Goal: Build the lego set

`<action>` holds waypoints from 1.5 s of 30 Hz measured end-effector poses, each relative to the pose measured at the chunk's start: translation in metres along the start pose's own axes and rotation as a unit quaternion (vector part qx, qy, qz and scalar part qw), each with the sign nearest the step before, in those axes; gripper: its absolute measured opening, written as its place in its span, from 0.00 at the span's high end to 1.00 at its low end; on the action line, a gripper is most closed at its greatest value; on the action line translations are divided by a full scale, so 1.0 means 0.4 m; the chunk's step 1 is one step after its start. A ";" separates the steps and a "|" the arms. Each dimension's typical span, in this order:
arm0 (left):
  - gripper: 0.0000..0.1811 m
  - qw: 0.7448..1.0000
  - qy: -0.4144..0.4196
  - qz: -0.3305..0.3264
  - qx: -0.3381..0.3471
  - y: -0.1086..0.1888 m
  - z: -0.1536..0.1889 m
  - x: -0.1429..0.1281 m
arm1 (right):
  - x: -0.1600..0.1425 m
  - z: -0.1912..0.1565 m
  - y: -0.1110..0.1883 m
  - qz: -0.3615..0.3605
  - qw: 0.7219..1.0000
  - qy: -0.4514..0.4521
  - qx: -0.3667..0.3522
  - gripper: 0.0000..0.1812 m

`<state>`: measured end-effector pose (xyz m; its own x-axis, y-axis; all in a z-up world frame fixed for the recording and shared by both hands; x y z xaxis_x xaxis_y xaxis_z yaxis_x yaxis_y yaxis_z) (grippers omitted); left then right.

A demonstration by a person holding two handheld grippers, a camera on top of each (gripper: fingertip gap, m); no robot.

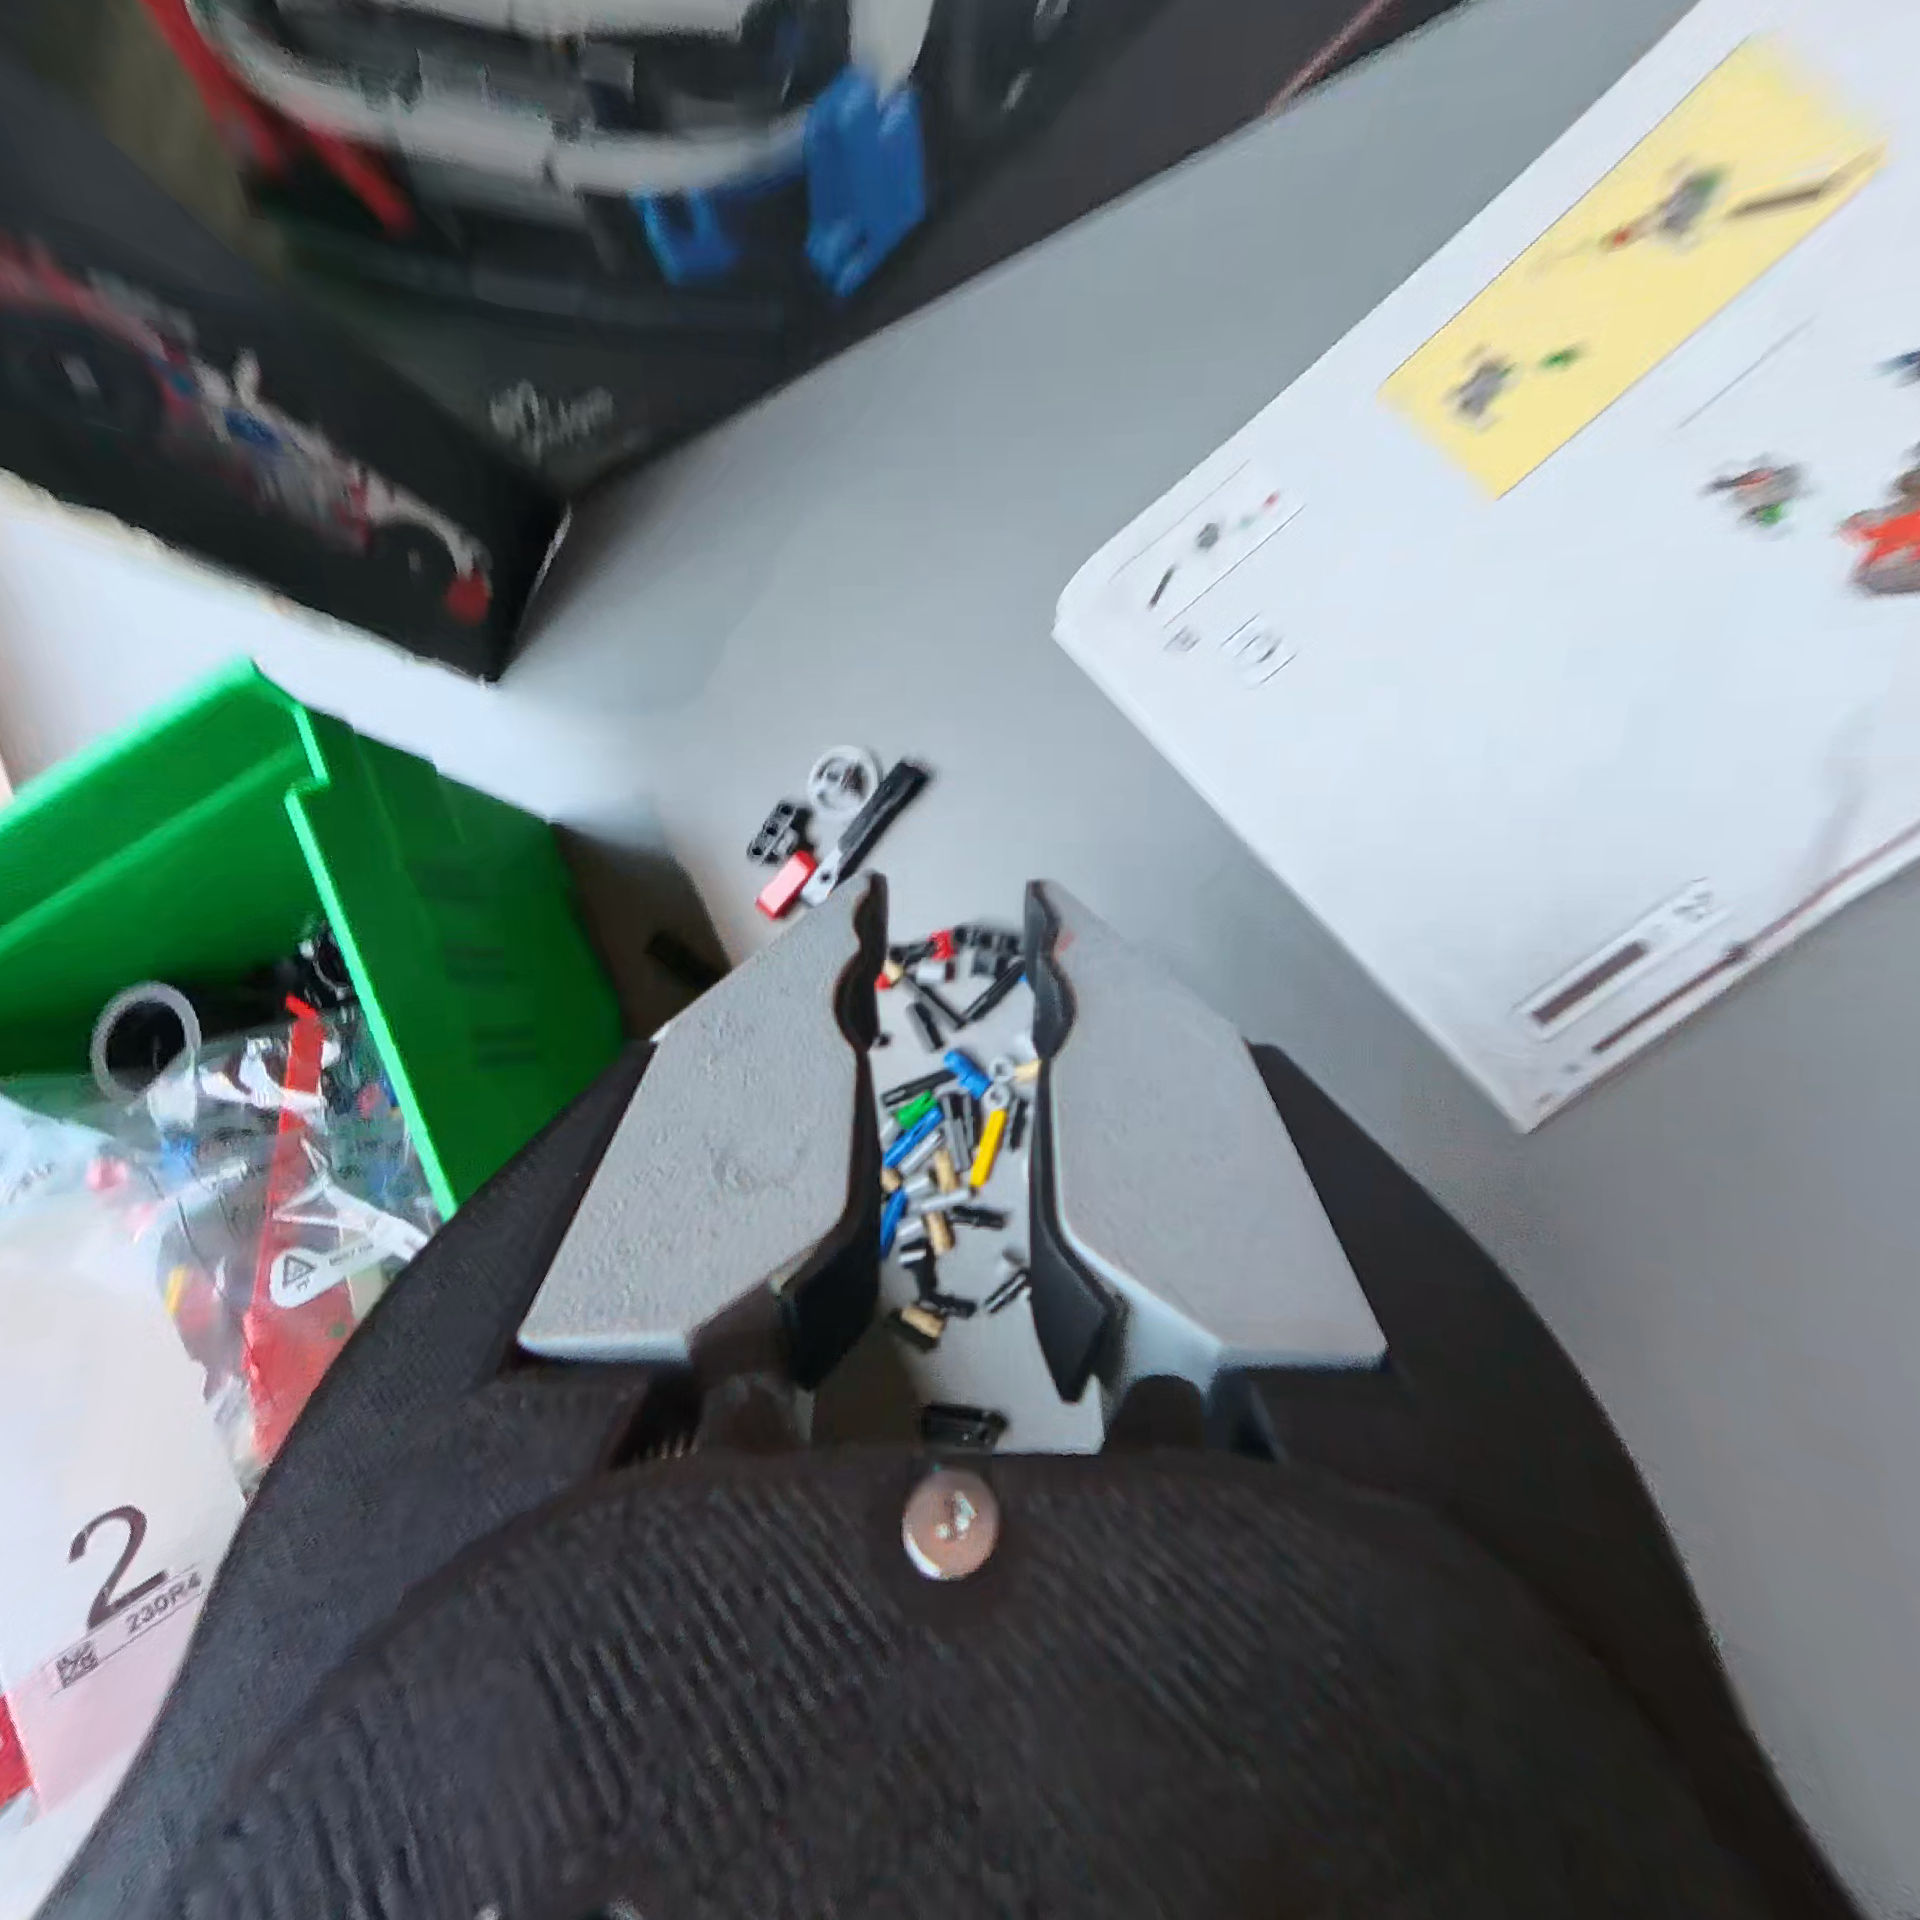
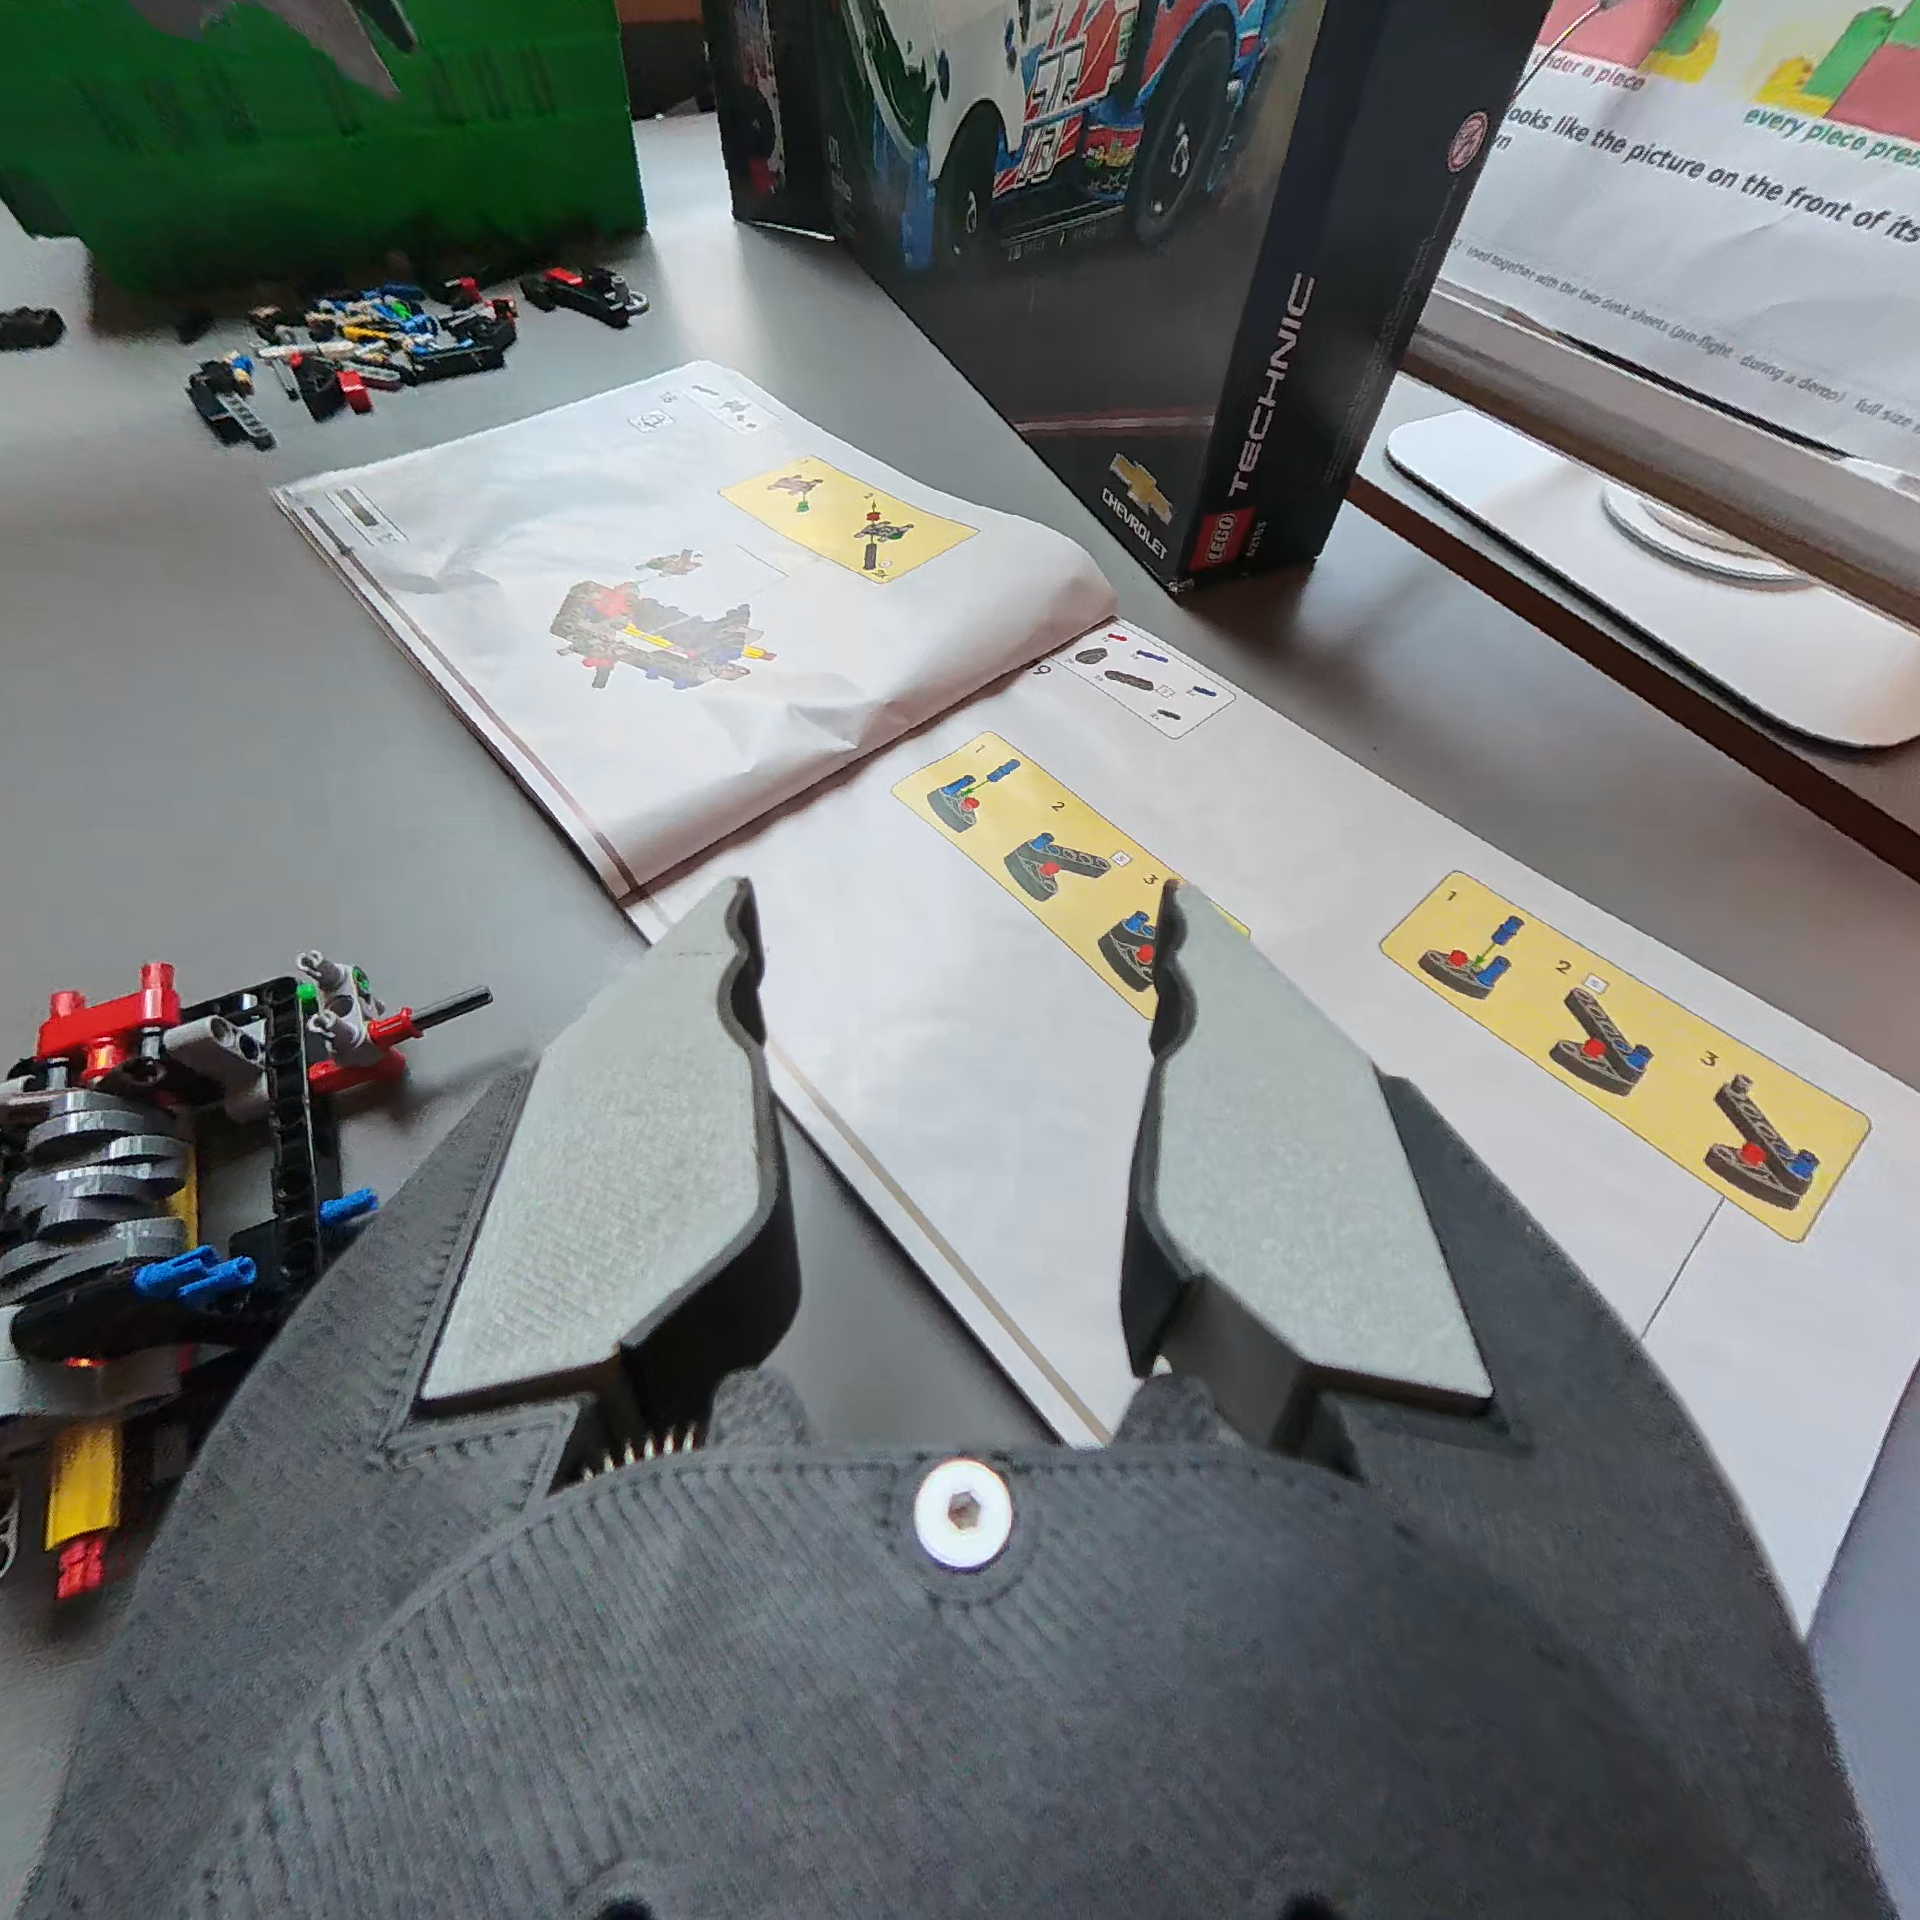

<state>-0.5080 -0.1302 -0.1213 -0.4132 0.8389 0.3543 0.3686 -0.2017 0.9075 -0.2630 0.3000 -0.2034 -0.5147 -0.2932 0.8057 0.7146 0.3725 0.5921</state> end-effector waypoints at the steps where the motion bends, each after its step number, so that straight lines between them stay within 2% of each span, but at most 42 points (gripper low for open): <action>1: 0.87 1.000 0.005 -0.024 -0.005 -0.023 -0.016 -0.006 | -0.001 0.000 0.000 -0.003 1.000 0.001 -0.004 0.60; 5: 0.89 0.995 0.028 -0.090 -0.019 -0.097 -0.047 -0.021 | -0.005 0.007 0.005 -0.012 1.000 -0.007 -0.018 0.62; 10: 0.88 0.995 0.018 -0.100 -0.010 -0.114 -0.042 -0.019 | -0.010 0.031 0.017 0.002 0.999 -0.036 -0.020 0.64; 25: 0.85 0.996 0.020 -0.080 -0.015 -0.114 -0.041 0.003 | -0.019 0.058 0.023 0.018 0.996 -0.082 0.004 0.62; 35: 0.88 0.992 -0.020 -0.126 -0.010 -0.062 -0.054 -0.002 | -0.018 0.057 0.013 -0.002 0.997 -0.080 0.011 0.63; 45: 0.88 0.984 -0.001 -0.174 -0.033 -0.135 -0.088 -0.029 | -0.020 0.061 0.017 0.006 0.996 -0.086 0.012 0.64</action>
<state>-0.5524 -0.1469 -0.1664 -0.5031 0.8640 0.0192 0.1501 0.0655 0.9865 -0.2655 0.3262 -0.2053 -0.5818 -0.1338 0.8023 0.7108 0.3959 0.5815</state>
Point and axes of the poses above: each gripper's, where its closed fingertips meet, y back along the fingers, x out of its top, z = x × y across the jaws, the point moved 10 cm from there along y, back along the fingers, and after that the axes turned 13 degrees about -z, right-handed, at the moved point
